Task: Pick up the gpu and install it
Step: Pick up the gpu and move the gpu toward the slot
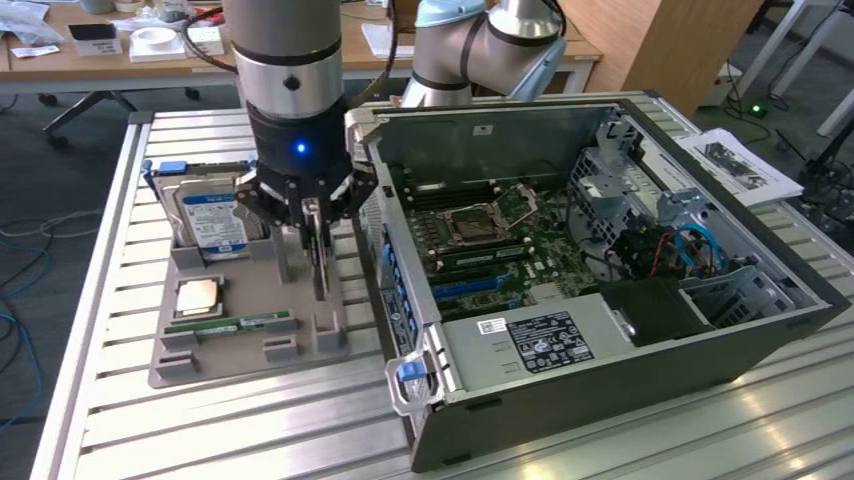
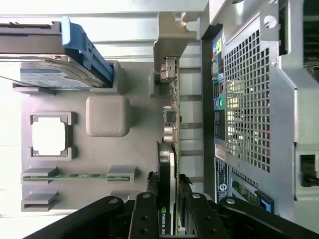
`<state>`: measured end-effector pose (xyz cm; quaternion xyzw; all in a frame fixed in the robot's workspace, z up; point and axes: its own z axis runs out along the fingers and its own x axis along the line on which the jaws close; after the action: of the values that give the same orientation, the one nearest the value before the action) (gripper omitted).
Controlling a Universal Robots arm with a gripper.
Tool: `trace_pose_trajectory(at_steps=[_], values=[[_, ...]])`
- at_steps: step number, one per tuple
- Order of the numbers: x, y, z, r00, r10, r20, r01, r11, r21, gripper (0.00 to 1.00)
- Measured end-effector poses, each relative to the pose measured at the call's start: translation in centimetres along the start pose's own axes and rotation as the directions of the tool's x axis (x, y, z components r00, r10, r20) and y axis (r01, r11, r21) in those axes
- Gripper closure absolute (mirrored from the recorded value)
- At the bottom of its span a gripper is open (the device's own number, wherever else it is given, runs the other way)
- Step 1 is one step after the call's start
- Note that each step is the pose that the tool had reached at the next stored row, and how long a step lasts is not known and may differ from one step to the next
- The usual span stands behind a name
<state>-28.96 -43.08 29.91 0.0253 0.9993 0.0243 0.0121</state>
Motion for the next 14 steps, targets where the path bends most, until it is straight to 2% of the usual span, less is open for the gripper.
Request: trace_pose_trajectory(at_steps=[14], values=[[-0.2, 0.31, -6.28, 1.0000, 0.000, 0.0001, 0.000, 1.0000, -0.0001, 0.73]])
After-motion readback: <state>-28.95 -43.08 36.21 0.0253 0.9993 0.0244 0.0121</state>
